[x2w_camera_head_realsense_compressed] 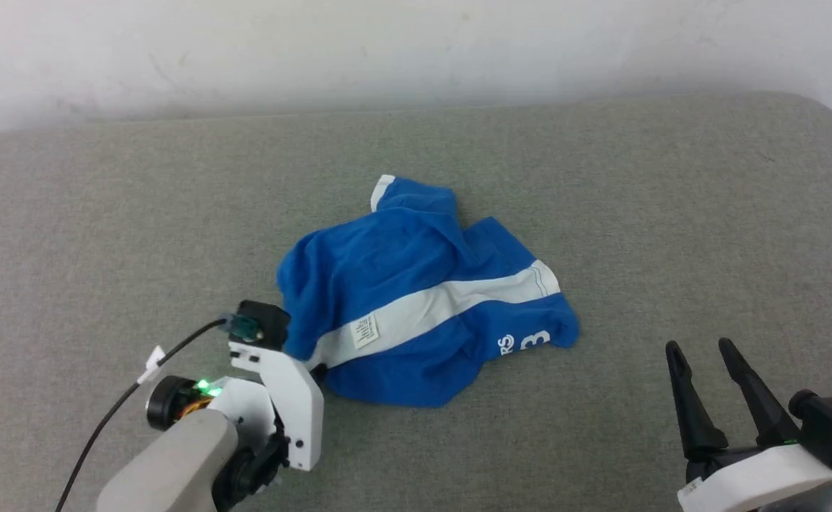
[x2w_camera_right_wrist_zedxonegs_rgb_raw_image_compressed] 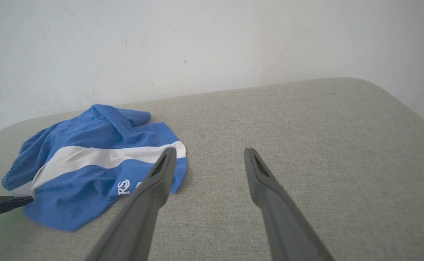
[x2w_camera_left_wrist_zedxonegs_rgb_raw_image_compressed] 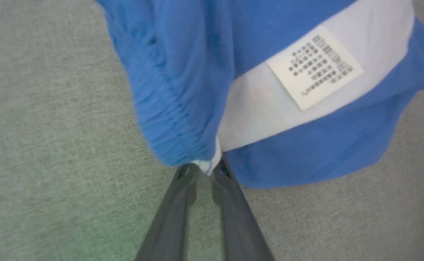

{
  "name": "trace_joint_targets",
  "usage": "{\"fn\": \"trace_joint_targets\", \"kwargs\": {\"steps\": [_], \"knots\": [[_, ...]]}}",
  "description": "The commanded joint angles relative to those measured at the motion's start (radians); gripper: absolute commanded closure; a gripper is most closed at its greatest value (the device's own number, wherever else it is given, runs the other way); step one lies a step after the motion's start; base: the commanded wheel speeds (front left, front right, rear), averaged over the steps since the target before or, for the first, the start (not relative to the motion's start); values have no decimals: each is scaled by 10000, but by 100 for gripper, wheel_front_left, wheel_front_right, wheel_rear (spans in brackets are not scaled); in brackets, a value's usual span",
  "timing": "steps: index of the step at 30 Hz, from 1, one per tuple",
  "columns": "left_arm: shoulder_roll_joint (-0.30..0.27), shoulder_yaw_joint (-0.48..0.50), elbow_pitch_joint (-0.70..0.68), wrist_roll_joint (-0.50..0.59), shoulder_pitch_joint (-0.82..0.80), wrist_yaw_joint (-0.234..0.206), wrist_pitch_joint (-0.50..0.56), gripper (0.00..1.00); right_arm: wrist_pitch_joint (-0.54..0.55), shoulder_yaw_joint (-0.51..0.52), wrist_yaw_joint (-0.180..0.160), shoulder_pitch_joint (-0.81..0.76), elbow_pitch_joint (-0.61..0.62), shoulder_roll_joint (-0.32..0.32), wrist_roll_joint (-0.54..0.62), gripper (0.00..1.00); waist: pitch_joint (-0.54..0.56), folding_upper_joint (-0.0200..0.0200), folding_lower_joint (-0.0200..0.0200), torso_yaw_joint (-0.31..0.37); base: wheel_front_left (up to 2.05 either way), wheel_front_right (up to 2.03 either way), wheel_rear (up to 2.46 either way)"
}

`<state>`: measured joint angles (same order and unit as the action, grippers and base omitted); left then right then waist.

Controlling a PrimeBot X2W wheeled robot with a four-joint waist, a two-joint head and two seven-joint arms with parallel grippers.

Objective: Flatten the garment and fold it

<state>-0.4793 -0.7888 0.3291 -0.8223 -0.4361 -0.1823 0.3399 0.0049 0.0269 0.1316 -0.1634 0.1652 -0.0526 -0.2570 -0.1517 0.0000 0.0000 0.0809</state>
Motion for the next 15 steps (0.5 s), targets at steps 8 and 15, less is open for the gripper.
{"fn": "trace_joint_targets", "kwargs": {"steps": [8,15], "knots": [[-1216,-225,-2384,1345,-173,-526,-367,100,-79,128,-9,-24,-183,24,-86,0,320,0,0,-331,0,0,0],[-2276,-882,-5064,2484,822,-1486,23,100,2,131,-9,-189,-170,24,-88,0,600,0,0,-669,0,0,0]]}}
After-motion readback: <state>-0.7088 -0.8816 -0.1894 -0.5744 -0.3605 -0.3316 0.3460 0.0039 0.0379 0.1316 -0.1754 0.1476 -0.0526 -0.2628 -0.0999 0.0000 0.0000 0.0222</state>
